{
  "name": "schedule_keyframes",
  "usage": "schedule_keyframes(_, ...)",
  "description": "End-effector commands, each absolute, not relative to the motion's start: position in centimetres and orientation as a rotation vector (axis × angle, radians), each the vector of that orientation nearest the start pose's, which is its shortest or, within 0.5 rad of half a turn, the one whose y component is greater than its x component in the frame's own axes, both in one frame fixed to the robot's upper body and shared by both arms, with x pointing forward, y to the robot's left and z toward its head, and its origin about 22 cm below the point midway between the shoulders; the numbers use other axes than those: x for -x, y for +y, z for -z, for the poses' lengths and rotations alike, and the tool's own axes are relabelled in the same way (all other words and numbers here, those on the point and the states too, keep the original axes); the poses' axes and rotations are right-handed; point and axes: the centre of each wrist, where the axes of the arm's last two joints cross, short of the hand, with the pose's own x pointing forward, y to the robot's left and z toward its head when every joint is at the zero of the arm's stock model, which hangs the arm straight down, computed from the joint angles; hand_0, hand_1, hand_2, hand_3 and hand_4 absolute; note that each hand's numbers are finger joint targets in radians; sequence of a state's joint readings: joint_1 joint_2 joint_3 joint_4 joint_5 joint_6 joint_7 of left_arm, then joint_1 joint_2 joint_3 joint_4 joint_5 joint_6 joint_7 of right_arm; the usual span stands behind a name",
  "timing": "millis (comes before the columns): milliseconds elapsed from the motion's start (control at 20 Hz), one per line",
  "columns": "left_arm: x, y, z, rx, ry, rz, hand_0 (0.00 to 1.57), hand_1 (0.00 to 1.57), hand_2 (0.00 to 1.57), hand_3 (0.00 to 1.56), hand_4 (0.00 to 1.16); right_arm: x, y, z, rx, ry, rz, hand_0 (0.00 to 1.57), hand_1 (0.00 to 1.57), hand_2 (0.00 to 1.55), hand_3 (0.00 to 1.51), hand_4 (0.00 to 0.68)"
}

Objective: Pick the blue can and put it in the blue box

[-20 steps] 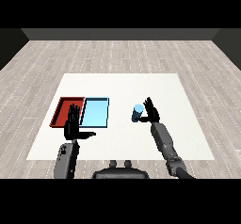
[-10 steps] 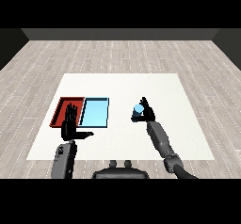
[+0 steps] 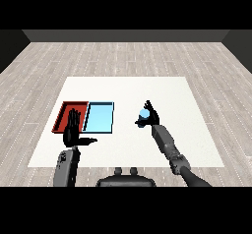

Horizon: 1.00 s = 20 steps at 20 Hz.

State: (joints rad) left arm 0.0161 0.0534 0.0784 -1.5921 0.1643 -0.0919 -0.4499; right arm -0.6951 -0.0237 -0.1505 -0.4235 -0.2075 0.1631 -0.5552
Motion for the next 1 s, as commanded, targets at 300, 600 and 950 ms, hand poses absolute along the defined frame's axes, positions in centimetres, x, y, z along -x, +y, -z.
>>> schedule_keyframes(300, -25.2, 25.6, -0.4, 0.095, -2.031, -0.100, 0.00, 0.00, 0.00, 0.00, 0.00, -35.5, -17.9, 8.2, -0.306, -1.594, 0.067, 0.00, 0.00, 0.00, 0.00, 0.000)
schedule_keyframes(600, -22.9, 24.9, -0.4, 0.079, -2.015, -0.125, 0.00, 0.00, 0.00, 0.00, 0.00, -36.3, -16.5, 6.9, -0.162, -1.546, 0.003, 1.55, 1.55, 1.48, 1.45, 0.647)
schedule_keyframes(950, -25.0, 25.5, -1.4, 0.121, -2.051, -0.113, 0.00, 0.00, 0.00, 0.00, 0.00, -37.1, -16.3, 6.1, -0.140, -1.569, 0.009, 1.55, 1.55, 1.49, 1.44, 0.680)
